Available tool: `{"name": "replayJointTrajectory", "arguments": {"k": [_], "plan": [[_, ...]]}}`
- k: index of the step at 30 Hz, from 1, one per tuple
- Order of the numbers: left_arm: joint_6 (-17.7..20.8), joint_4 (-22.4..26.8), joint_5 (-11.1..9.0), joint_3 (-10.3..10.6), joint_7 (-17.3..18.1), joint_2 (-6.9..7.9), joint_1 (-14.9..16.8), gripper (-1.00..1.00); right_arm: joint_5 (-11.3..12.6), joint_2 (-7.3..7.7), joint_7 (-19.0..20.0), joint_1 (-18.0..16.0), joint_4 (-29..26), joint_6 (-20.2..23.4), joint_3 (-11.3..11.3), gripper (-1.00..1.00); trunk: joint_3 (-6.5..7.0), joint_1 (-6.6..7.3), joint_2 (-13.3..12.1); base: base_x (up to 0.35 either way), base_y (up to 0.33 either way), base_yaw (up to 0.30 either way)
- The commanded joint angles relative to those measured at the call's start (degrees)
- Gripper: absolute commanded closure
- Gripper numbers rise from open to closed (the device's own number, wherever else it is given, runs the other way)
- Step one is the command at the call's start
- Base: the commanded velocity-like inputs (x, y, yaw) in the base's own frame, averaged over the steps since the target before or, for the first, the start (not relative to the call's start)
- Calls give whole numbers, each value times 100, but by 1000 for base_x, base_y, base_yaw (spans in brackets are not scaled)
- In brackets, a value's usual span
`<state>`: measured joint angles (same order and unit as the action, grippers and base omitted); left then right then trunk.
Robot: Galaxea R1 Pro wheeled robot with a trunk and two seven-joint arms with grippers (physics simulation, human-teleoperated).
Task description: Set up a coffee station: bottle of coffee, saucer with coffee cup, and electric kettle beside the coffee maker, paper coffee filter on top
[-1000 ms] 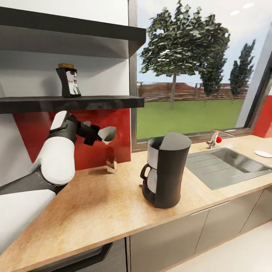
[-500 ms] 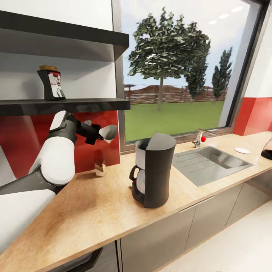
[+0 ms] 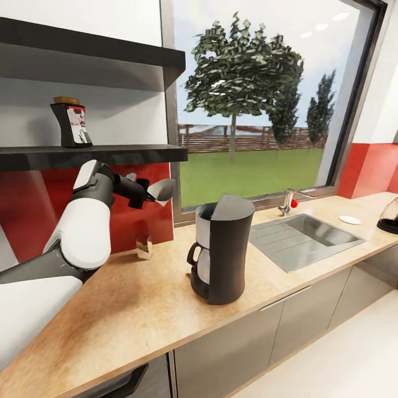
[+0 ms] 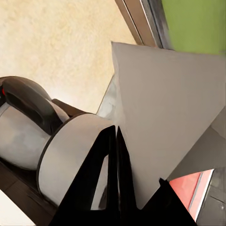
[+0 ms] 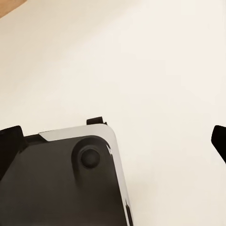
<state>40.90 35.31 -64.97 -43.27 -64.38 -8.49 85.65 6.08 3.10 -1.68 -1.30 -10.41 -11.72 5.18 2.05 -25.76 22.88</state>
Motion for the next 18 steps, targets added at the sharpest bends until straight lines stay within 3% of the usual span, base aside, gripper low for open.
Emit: {"name": "replayJointTrajectory", "arguments": {"k": [1, 9, 18], "plan": [[38, 11, -45, -33, -22, -12, 4, 100, 60, 0, 10, -1, 4, -23, 0, -100, -3, -2, 4, 0, 0, 0], [32, 11, -153, -29, -22, -5, -4, 100, 60, 6, 10, -1, 4, -23, 0, -100, -3, -2, 4, 0, -146, 0], [32, 11, -148, -24, -22, 4, -11, 100, 60, 7, 10, -1, 4, -23, 0, -100, 23, -2, 4, 0, -18, -51]]}}
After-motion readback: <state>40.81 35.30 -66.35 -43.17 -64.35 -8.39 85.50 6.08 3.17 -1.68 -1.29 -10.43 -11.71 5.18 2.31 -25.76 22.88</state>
